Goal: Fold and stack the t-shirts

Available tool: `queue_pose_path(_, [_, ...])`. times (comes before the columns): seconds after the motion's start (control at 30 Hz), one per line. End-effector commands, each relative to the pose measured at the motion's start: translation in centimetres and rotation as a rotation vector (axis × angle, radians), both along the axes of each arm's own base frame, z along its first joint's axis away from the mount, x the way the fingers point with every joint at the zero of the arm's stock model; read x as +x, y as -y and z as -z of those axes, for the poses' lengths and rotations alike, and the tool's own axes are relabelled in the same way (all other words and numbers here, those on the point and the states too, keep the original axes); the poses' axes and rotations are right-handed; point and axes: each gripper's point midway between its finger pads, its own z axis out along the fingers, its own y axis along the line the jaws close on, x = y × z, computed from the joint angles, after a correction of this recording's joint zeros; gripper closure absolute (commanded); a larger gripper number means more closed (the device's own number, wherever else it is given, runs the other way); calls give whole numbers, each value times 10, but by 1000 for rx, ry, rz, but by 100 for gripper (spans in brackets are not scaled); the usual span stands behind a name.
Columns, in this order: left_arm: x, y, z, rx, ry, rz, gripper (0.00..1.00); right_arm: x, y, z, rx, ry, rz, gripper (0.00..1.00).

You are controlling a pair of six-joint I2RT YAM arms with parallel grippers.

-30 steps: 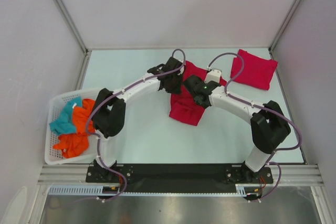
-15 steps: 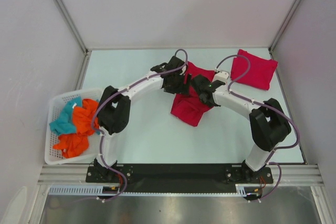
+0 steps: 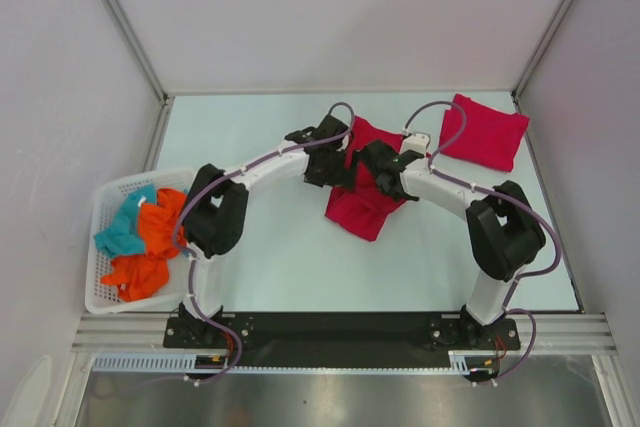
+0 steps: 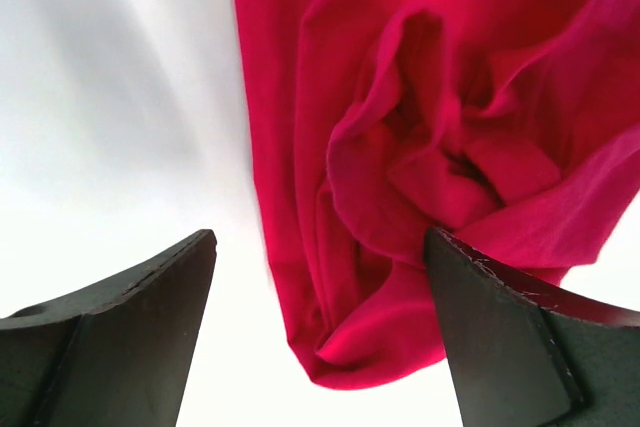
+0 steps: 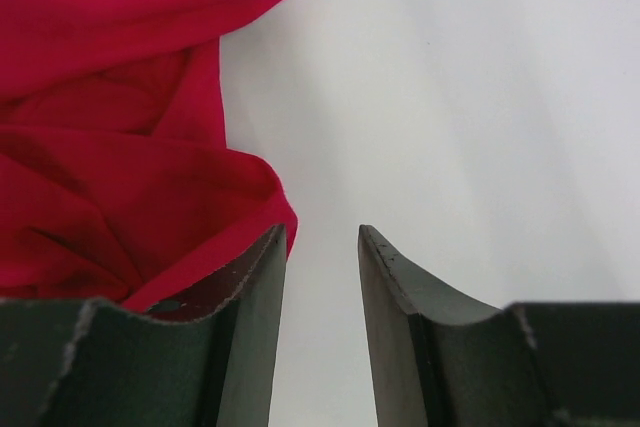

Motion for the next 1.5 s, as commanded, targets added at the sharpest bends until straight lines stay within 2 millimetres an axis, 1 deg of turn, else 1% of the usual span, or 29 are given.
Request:
queue_pose_path(0.0, [2, -14, -38, -24, 83, -43, 10, 7, -4, -25, 20, 60, -7, 59])
queue_pose_path(0.17, [-2, -30, -53, -29, 120, -81, 10, -5, -15, -34, 31, 61, -42, 59])
queue_pose_path(0.2, [-3, -31, -59, -37, 131, -83, 10, -7, -18, -36, 38, 61, -51, 60])
queue_pose_path(0.23, [-5, -32, -63, -40, 135, -84, 10, -11, -23, -38, 47, 64, -62, 60])
queue_pose_path(0.27, [-8, -34, -61, -36, 130, -86, 10, -14, -27, -38, 55, 60, -72, 59])
queue_pose_path(0.3, [-9, -35, -67, -44, 141, -88, 10, -18, -31, -37, 57, 52, -81, 59])
queue_pose_path(0.33, [-12, -37, -62, -41, 130, -90, 10, -24, -39, -34, 66, 47, -98, 60])
queue_pose_path(0.4, [-17, -38, -61, -49, 122, -87, 9, -34, -44, -29, 65, 21, -109, 60])
queue_pose_path(0.43, [-21, -40, -53, -43, 106, -84, 9, -41, -50, -24, 66, 9, -125, 60])
queue_pose_path(0.5, [-27, -41, -49, -50, 96, -86, 10, -52, -55, -16, 76, -19, -136, 60])
queue_pose_path(0.53, [-32, -43, -40, -47, 81, -85, 10, -61, -59, -9, 70, -35, -151, 60])
queue_pose_path(0.6, [-36, -41, -37, -63, 78, -86, 10, -70, -63, -3, 84, -49, -149, 60])
queue_pose_path(0.63, [-43, -43, -31, -59, 68, -83, 10, -76, -64, 2, 85, -60, -150, 60])
queue_pose_path(0.67, [-45, -43, -28, -64, 64, -83, 10, -82, -68, 7, 87, -70, -156, 60])
queue_pose_path(0.7, [-45, -41, -27, -76, 70, -86, 10, -85, -69, 9, 90, -75, -155, 60])
queue_pose_path(0.73, [-51, -42, -20, -68, 56, -85, 10, -87, -70, 11, 89, -78, -157, 60])
queue_pose_path(0.77, [-52, -42, -18, -68, 55, -85, 10, -92, -73, 15, 86, -87, -158, 60])
queue_pose_path(0.83, [-54, -41, -13, -65, 49, -80, 10, -96, -74, 17, 76, -95, -163, 60])
queue_pose_path(0.97, [-53, -39, -16, -68, 57, -75, 10, -98, -77, 18, 78, -95, -166, 60])
queue_pose_path(1.13, [-47, -33, -25, -83, 76, -68, 10, -100, -78, 18, 81, -96, -163, 60])
queue_pose_path(1.27, [-48, -27, -32, -88, 84, -58, 10, -100, -82, 16, 89, -90, -168, 60])
queue_pose_path(1.47, [-49, -21, -44, -93, 99, -47, 9, -95, -90, 13, 103, -76, -179, 60])
